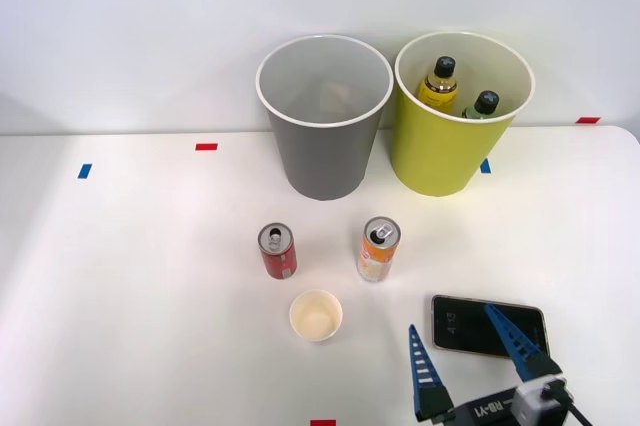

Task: Put cans in the gray bin, plastic bottles in the light green bin

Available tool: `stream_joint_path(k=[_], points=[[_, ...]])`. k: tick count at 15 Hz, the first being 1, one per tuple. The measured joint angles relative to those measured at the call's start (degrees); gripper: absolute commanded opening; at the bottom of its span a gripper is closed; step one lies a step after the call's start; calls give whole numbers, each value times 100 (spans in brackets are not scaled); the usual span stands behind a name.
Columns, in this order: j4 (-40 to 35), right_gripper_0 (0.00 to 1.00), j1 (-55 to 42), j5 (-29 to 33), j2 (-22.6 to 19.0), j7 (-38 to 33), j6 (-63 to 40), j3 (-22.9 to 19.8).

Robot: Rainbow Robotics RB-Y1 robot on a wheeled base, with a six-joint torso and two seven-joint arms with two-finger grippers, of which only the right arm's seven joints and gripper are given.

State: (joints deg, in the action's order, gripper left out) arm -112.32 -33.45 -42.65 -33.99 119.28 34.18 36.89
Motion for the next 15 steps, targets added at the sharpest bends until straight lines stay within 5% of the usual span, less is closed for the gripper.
stream_joint_path(k=[7,15], points=[[65,100,1013,-652,200,352,-839,170],[982,100,1978,-716,649,555,-828,235]])
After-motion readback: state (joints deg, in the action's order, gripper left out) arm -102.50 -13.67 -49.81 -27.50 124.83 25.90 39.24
